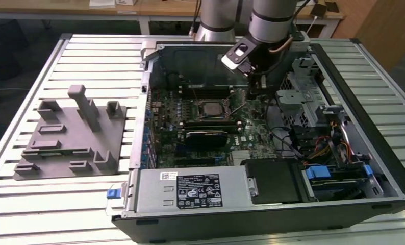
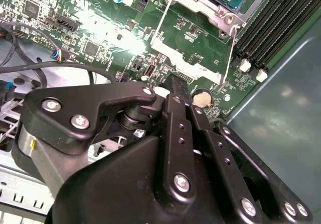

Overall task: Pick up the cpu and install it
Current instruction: 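Close the cpu cover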

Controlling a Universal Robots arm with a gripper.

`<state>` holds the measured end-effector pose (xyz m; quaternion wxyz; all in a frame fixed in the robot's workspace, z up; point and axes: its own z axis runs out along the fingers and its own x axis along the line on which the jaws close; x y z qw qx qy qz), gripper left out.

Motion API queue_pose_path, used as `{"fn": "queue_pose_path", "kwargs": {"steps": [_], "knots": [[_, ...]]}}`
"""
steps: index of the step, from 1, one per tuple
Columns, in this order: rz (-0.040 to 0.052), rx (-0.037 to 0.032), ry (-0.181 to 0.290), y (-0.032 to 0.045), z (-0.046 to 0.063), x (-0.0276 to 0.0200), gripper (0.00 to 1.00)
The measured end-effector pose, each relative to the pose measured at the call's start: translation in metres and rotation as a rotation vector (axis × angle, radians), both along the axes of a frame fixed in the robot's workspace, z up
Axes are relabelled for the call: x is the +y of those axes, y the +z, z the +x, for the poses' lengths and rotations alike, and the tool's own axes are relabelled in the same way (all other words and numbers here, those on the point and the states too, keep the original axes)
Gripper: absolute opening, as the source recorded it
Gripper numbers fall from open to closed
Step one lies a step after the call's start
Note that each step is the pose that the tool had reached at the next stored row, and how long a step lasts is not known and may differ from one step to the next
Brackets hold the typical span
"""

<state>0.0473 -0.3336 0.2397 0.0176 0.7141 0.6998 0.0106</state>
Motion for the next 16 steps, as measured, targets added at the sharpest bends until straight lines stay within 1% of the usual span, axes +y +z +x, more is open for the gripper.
{"fn": "queue_pose_path", "kwargs": {"steps": [3,9,16], "knots": [[0.0001,0.0000,0.000,-0.0007,-0.002,0.0000,0.11],[0.0003,0.0000,0.000,-0.0014,-0.012,0.0000,0.11],[0.0004,-0.0001,-0.001,-0.0021,-0.028,0.0000,0.11]]}}
